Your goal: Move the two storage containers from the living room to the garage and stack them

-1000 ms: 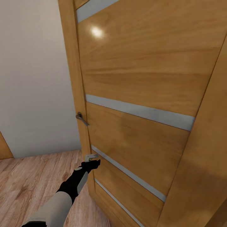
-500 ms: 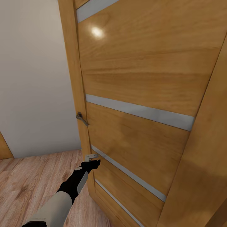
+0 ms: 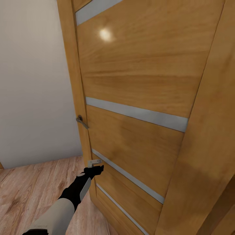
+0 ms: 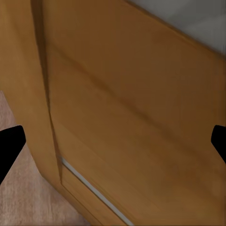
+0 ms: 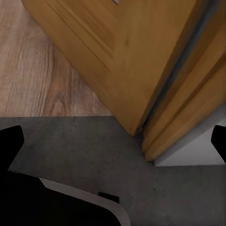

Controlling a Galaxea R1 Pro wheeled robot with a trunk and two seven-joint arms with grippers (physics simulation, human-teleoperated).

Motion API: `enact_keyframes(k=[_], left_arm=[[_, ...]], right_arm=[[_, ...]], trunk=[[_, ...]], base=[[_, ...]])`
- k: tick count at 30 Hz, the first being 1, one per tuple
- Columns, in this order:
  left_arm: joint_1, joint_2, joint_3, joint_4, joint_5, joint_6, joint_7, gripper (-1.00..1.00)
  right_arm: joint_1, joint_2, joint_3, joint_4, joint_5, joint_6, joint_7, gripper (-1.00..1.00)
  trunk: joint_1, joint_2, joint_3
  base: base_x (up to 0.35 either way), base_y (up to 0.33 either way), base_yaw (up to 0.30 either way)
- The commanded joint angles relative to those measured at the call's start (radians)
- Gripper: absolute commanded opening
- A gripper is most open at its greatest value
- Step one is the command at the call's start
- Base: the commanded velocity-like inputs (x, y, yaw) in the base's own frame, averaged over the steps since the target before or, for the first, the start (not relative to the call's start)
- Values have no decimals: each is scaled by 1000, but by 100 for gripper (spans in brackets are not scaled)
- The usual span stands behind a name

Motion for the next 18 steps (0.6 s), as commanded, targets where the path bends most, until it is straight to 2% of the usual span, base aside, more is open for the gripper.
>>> enact_keyframes(k=[1,14,18], left_arm=[[0,-2,0,-2,15,6,-3,100],[0,-2,0,-2,15,5,-3,100],[0,-1,0,-2,15,6,-3,100]], right_arm=[[1,0,5,-2,-2,-1,0,100],[1,0,5,-2,-2,-1,0,100],[1,0,5,-2,-2,-1,0,100]], trunk=[[0,0,-1],[0,0,-1],[0,0,-1]], base=[[0,0,-26],[1,0,-4],[130,95,0]])
